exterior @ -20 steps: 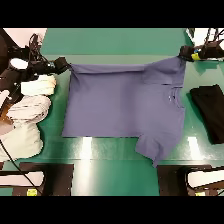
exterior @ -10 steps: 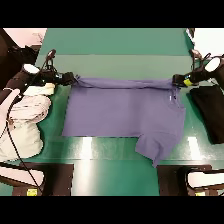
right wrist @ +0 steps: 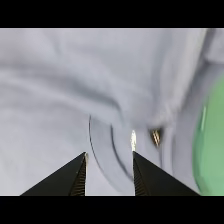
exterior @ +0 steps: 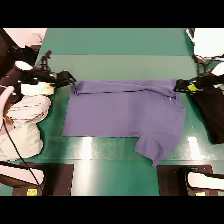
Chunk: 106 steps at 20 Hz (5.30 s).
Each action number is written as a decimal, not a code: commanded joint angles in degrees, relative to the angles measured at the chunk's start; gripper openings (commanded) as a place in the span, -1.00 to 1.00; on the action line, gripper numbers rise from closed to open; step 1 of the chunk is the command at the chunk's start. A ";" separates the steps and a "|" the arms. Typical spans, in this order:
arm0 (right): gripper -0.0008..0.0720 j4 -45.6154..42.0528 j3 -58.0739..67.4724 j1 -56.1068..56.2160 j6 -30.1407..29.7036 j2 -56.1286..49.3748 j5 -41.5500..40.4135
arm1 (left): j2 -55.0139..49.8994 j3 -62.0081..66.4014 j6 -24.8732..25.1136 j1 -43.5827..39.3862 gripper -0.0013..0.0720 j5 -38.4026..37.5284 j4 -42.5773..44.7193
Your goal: Fold the shirts.
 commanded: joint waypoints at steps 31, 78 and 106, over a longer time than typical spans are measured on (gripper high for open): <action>-0.06 12.07 -20.31 -16.68 -7.52 19.80 20.33 | 24.92 -43.89 5.07 6.19 -0.87 -11.54 6.54; -0.94 -1.18 -11.19 -4.28 -2.91 19.10 12.02 | 30.25 -26.58 -6.91 1.86 -0.86 -6.86 5.16; 0.65 14.03 15.98 -14.84 -9.38 -15.72 21.90 | 7.93 -3.54 -1.29 -2.73 -0.86 -13.03 -8.70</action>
